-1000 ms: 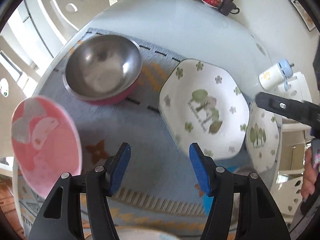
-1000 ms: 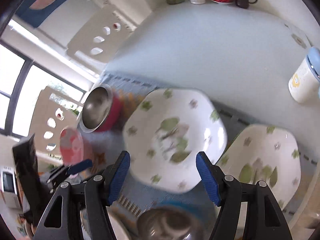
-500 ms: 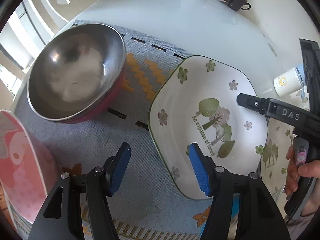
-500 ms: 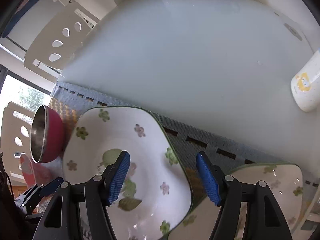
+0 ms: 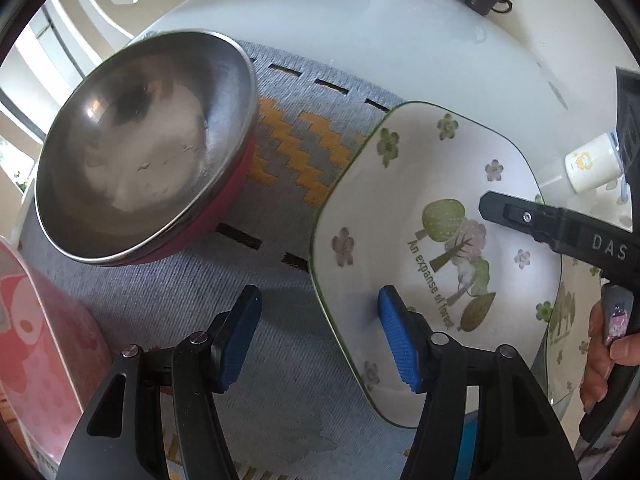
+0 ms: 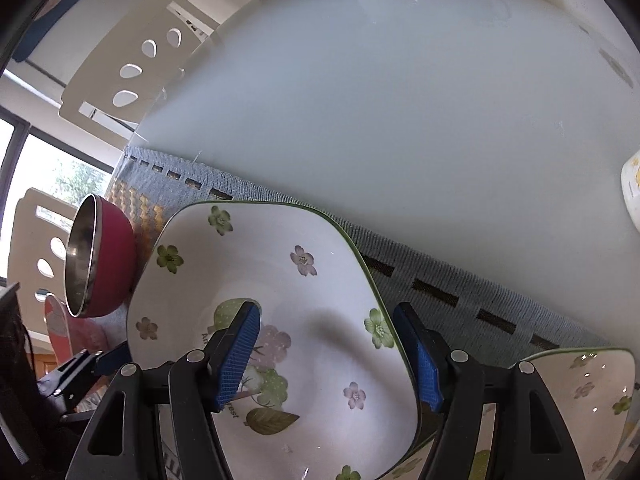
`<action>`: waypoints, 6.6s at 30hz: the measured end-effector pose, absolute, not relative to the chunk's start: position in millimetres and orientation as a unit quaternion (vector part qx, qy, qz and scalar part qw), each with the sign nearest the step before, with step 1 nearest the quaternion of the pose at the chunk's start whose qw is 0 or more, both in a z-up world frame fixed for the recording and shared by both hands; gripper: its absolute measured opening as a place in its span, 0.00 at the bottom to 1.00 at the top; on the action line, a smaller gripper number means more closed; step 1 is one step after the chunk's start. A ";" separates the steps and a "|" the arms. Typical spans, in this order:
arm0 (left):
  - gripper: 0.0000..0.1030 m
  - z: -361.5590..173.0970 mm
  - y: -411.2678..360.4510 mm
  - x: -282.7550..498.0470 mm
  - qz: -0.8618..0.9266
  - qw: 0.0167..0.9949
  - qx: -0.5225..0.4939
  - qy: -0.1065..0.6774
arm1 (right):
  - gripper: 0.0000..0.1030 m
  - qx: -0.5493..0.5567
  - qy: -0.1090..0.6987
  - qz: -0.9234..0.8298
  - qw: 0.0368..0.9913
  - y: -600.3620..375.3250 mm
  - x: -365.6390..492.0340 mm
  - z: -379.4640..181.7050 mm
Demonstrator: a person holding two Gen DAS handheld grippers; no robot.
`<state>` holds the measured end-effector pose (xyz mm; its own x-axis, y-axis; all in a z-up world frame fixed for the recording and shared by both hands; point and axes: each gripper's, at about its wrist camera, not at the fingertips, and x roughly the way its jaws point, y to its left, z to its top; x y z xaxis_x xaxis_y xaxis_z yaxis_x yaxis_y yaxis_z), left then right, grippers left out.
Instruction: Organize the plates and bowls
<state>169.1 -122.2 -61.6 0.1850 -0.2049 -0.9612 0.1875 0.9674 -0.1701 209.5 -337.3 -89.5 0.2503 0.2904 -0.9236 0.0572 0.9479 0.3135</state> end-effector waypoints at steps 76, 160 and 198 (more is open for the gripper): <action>0.53 31.8 -41.1 88.7 -0.198 0.796 0.005 0.573 | 0.44 0.177 0.562 0.097 0.802 -247.2 53.8 20.2; 0.53 -34.9 26.0 -24.5 -0.202 0.728 0.060 0.653 | 0.44 0.218 0.679 0.099 0.694 -156.0 -79.9 -73.3; 0.53 -34.3 17.0 -23.0 -0.210 0.729 0.112 0.642 | 0.45 0.218 0.682 0.059 0.696 -151.4 -96.5 -68.3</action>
<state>-23.0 17.0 -34.3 0.0879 -0.1623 -0.9828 0.4495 0.8869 -0.1063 -96.5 -151.4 -68.3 0.0635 0.3792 -0.9231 0.2139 0.8983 0.3838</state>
